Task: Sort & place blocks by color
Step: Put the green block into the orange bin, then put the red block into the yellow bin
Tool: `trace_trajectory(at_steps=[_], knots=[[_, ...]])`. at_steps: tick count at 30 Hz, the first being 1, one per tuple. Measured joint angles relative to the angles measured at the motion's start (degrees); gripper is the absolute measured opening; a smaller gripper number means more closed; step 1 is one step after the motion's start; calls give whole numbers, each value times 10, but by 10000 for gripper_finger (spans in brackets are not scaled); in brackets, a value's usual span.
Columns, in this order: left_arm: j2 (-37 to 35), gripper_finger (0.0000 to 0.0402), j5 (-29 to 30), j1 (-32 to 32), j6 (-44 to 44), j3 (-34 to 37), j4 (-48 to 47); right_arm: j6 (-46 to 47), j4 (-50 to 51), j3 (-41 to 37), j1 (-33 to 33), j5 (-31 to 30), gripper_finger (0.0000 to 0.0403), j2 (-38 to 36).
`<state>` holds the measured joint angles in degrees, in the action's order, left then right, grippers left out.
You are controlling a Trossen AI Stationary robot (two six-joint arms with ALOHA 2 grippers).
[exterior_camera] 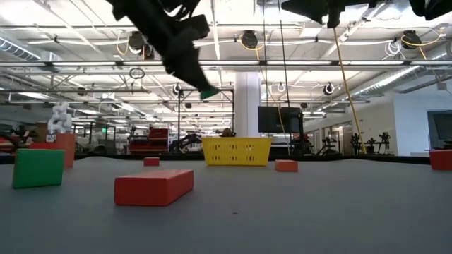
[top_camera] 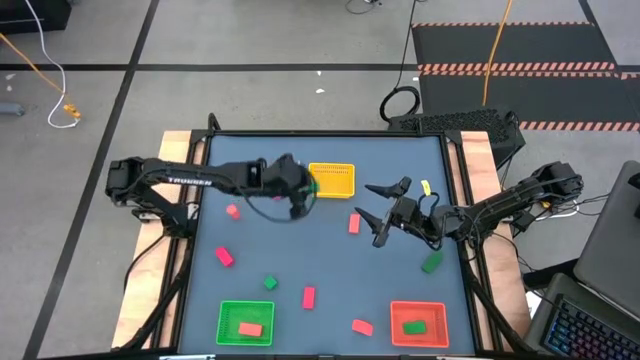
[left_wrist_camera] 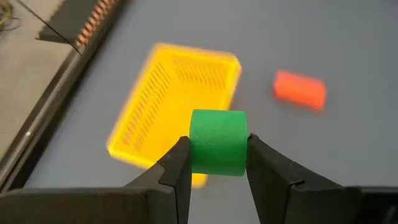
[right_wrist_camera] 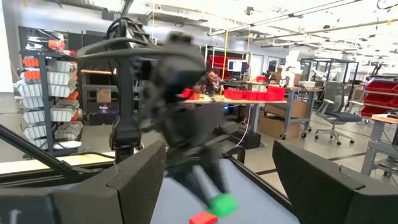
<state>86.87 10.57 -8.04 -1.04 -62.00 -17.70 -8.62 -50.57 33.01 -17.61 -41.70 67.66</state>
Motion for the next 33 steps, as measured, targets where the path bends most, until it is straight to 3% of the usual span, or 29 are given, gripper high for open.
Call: trace_trajectory(at_steps=[7,12,19,23,29,33], knots=[[54,120,-15,-50,-64,-1,120,-1,-12,0,-1,29,288,0],[82,123,-15,-65,-82,0,137,-10,-13,0,-1,30,288,0],[85,271,-16,-65,-96,0,133,-27,-11,0,-1,29,288,0],[81,330,-16,-65,-96,0,133,-27,-11,0,-1,29,288,0],[41,348,9,-71,-94,0,55,-26,-7,0,-1,29,288,0],[13,325,30,-100,-192,0,-52,-26,-6,0,-1,29,288,0]])
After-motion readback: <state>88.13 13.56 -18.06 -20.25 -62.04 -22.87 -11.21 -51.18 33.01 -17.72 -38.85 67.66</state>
